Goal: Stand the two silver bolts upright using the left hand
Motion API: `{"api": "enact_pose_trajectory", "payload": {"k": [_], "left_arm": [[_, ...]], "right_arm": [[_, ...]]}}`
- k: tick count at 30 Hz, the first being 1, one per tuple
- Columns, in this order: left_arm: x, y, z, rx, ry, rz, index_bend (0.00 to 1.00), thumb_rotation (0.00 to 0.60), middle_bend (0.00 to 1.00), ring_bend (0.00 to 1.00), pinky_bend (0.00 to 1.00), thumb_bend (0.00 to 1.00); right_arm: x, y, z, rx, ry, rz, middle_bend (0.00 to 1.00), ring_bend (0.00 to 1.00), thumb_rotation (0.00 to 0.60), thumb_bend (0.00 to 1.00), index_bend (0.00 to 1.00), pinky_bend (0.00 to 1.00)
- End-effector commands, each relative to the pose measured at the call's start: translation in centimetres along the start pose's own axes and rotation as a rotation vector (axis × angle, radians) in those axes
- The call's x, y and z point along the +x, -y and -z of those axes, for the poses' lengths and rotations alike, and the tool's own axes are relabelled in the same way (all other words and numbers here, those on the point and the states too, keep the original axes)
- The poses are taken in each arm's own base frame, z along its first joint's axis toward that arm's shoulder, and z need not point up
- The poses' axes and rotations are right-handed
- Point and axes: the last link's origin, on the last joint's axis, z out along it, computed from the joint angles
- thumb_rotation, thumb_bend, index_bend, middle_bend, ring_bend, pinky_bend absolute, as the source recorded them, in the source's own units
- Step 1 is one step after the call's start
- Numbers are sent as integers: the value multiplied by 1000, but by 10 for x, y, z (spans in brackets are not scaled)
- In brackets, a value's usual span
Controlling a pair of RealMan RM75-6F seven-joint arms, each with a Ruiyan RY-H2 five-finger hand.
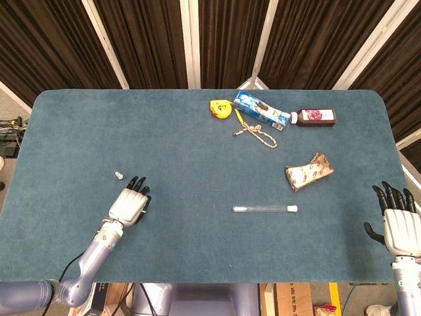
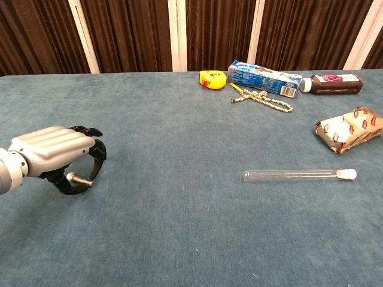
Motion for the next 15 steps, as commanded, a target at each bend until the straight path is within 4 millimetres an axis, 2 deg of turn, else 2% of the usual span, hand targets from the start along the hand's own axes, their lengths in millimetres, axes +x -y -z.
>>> {"api": "enact_pose_trajectory", "payload": {"k": [1,11,15], "left_arm": [[0,0,0,2,-6,-10,588,600,267,14,37,511],[6,1,0,6,-30,65,588,600,265,21,37,524],[23,5,4,-6,-80,200,607,600,280,24,37,524]], "right_arm": [[0,0,0,1,1,-3,84,123,600,251,138,0],[1,0,0,2,-5,-4,84,123,600,252,138,0],[1,0,0,4,-4,-5,84,123,600,252,138,0]]}}
